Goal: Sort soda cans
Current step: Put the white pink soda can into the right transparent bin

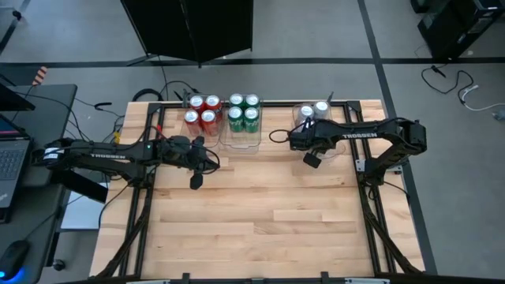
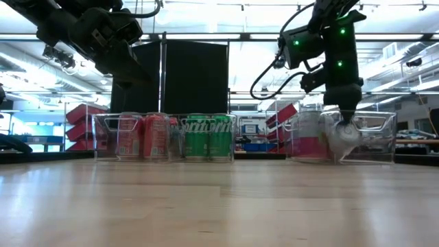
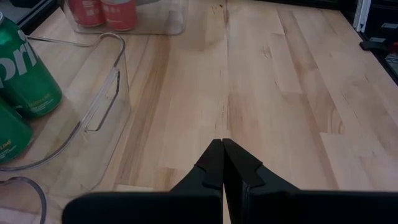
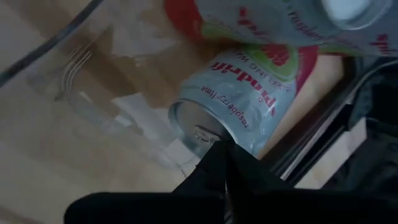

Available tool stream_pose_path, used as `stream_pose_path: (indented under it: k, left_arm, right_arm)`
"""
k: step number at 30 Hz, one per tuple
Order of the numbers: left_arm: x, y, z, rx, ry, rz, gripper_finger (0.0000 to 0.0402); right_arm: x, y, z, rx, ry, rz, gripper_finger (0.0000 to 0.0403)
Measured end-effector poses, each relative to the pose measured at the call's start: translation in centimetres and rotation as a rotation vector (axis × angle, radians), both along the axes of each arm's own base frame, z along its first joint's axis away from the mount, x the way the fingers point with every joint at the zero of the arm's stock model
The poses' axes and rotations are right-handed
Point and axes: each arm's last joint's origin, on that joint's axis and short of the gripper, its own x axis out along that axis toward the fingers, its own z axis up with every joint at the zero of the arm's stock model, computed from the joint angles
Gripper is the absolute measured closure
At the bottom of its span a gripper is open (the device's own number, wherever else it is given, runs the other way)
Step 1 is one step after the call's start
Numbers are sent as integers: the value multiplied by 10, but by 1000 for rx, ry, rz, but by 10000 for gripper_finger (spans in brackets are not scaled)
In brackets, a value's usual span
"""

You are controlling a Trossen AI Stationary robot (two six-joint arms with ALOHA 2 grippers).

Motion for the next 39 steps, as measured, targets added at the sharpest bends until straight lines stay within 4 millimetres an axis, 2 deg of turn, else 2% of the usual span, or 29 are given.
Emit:
stream_pose_path:
  k: [16, 29, 33, 39]
  left_arm:
    - [0, 0, 0, 0, 1, -2, 401]
    - [0, 0, 0, 0, 0, -2, 401]
    - [0, 0, 0, 0, 1, -1, 401]
    - [0, 0, 0, -1, 3, -1, 401]
  right_arm:
    - [-9, -29, 2, -191, -10, -168, 403]
    - [-9, -53, 4, -316, -82, -234, 403]
    - [-10, -63, 6, -400, -84, -247, 403]
    - [-15, -83, 6, -421, -101, -286, 403]
